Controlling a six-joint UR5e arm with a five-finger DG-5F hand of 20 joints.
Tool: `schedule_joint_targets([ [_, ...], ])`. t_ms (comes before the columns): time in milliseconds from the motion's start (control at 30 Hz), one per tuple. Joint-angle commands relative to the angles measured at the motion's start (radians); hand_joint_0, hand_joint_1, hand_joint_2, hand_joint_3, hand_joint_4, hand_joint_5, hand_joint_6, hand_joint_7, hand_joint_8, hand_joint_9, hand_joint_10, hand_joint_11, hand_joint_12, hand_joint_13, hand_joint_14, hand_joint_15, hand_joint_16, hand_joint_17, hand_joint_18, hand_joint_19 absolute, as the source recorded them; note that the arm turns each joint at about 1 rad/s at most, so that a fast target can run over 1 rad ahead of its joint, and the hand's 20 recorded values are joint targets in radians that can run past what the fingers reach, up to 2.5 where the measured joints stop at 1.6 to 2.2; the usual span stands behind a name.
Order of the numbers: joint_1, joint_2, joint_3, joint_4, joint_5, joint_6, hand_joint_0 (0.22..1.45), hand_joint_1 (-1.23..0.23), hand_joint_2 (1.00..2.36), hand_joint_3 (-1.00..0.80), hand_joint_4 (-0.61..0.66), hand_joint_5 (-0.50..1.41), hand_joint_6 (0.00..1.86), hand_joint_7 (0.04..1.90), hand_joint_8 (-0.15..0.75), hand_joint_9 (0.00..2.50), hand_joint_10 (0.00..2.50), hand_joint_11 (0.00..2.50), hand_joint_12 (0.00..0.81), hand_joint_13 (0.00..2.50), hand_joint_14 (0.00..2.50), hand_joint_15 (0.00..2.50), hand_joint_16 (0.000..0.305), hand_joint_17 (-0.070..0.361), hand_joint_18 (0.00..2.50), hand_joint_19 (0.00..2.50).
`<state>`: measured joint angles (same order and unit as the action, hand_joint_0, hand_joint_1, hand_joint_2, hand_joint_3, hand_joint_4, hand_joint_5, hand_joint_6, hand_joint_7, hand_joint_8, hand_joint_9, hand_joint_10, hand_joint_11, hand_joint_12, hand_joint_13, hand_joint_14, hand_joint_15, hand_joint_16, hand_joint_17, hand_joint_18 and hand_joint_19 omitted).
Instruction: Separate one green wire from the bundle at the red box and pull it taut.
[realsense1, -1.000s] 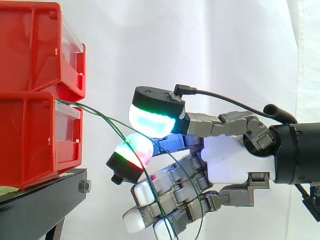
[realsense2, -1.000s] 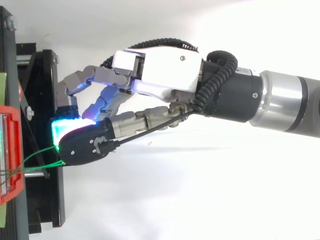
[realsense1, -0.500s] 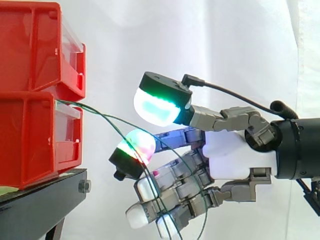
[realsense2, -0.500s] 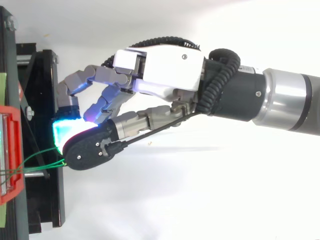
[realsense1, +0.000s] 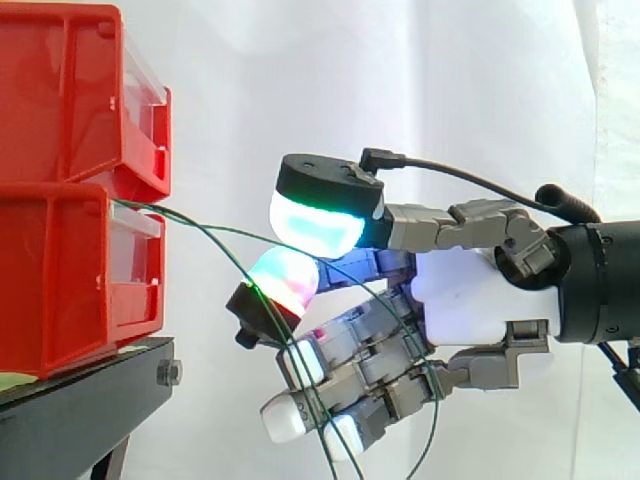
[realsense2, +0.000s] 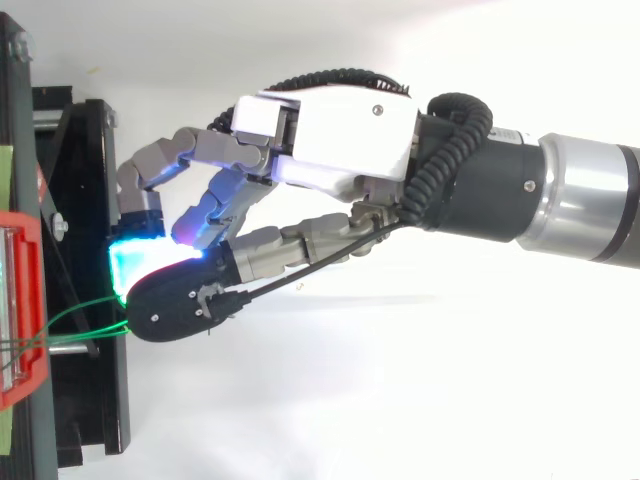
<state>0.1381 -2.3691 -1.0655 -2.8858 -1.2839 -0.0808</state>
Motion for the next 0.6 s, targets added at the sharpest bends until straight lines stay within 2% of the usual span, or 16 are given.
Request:
schedule_joint_targets([
  [0,0.000,0.001,-0.001,-0.010,0.000,-0.001,0.59,-0.65,1.02,-0.28,0.21,-0.20,0.84,1.18,0.338,0.90,0.02,0.61,0.354,0.88,0.01,0.32,0.056,0.125,0.88,0.43],
  [167,0.000,0.001,-0.001,-0.024,0.000,-0.001,0.54,-0.59,1.00,-0.49,0.22,-0.20,0.83,1.13,0.348,0.94,0.02,0.62,0.366,0.90,0.01,0.33,0.057,0.129,0.89,0.45],
  [333,0.003,0.001,-0.001,-0.026,0.000,-0.001,0.53,-0.61,1.00,-0.50,0.22,-0.20,0.83,1.13,0.352,0.94,0.02,0.62,0.371,0.90,0.01,0.32,0.058,0.131,0.90,0.44],
  [433,0.005,0.001,-0.001,-0.026,0.002,-0.001,0.55,-0.68,1.00,-0.50,0.21,-0.19,0.82,1.17,0.345,0.94,0.02,0.62,0.364,0.90,0.01,0.33,0.057,0.128,0.89,0.44],
  [567,0.006,0.001,-0.001,-0.026,0.005,-0.001,0.60,-0.72,1.01,-0.35,0.18,-0.19,0.82,1.20,0.334,0.94,0.02,0.62,0.353,0.90,0.01,0.33,0.055,0.123,0.88,0.44],
])
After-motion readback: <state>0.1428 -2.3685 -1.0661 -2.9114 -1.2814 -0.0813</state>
